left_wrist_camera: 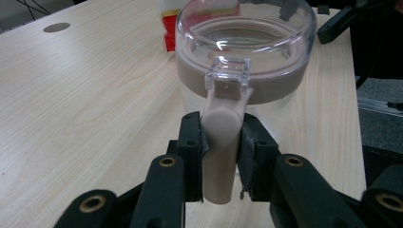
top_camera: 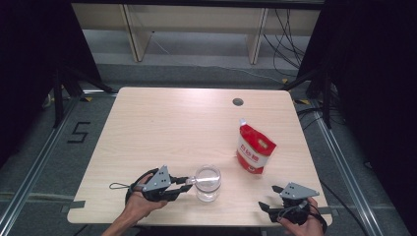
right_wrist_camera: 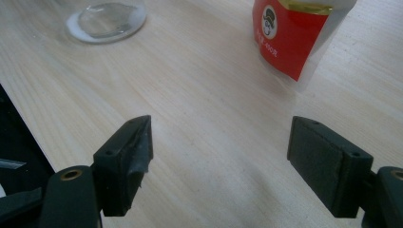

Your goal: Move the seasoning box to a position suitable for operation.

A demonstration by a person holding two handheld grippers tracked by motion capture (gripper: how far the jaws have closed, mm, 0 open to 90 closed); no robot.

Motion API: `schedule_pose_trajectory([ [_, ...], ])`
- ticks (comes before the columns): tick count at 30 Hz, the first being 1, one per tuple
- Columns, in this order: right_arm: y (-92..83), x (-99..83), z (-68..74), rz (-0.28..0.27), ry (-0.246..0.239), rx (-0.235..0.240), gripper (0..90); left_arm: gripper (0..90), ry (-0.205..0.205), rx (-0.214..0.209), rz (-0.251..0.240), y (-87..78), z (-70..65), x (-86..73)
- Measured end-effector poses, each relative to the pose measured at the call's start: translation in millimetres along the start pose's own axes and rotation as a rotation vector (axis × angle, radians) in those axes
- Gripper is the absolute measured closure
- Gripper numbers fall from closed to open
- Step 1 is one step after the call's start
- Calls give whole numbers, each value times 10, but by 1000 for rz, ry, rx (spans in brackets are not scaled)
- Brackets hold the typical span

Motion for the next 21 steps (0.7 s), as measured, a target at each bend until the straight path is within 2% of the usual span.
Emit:
schedule_pose_trajectory([
  [1, -1, 4, -12, -5, -11, -8, 245, 726, -2, 5, -2, 3, 2, 1],
  [2, -16, -2, 11, 6, 19, -15, 244, 725, -2, 5, -2, 3, 2, 1],
  [3, -11, 8, -16, -8, -7, -15, 244, 725, -2, 8, 3, 1, 3, 0],
  [4, -17, 5, -2, -2, 15, -12, 242, 724, -10, 6, 3, 1, 7, 1],
  [8, -18, 3, -17, -9, -2, -10, 242, 720, -23, 23, 9, -7, 34, -2],
  [10, -19, -2, -3, -3, 9, -11, 242, 706, -33, 37, 3, -13, 45, 1],
  [11, -19, -2, -3, -3, 9, -11, 242, 670, -33, 37, 3, -13, 45, 1],
  [12, -14, 3, -21, -8, -6, -8, 242, 670, -39, 23, -6, -18, 47, 13],
  [13, -12, 6, -11, -3, 7, -4, 242, 544, -62, 43, -3, -46, 56, 32],
  [14, -12, 6, -11, -3, 7, -4, 242, 504, -62, 43, -3, -46, 56, 32],
  [15, -3, 12, -14, -8, 0, 1, 242, 493, -75, 62, -6, -65, 48, 42],
  [16, -3, 12, -14, -8, 0, 1, 242, 493, -70, 66, -4, -85, 46, 52],
  [17, 8, 11, -17, -6, -5, 3, 241, 428, -64, 79, 5, -107, 42, 58],
  [18, 8, 11, -17, -6, -5, 3, 241, 428, -57, 89, 14, -121, 37, 65],
  [19, 6, 7, 1, 0, 13, 2, 241, 387, -62, 103, 30, -138, 29, 67],
  [20, 16, 19, -11, -7, -10, 3, 241, 358, -74, 100, 29, -170, -9, 88],
  [21, 16, 19, -11, -7, -10, 3, 241, 358, -74, 100, 29, -170, -9, 88],
])
Point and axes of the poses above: each handheld gripper's, and its own axes: y roughly forward along the jaws, x roughly out of its top, z roughly to its left, the point moved 7 cm from there along y, roughly forward along the jaws, and after that the axes turned 14 degrees about -z, right-handed, at the moved point
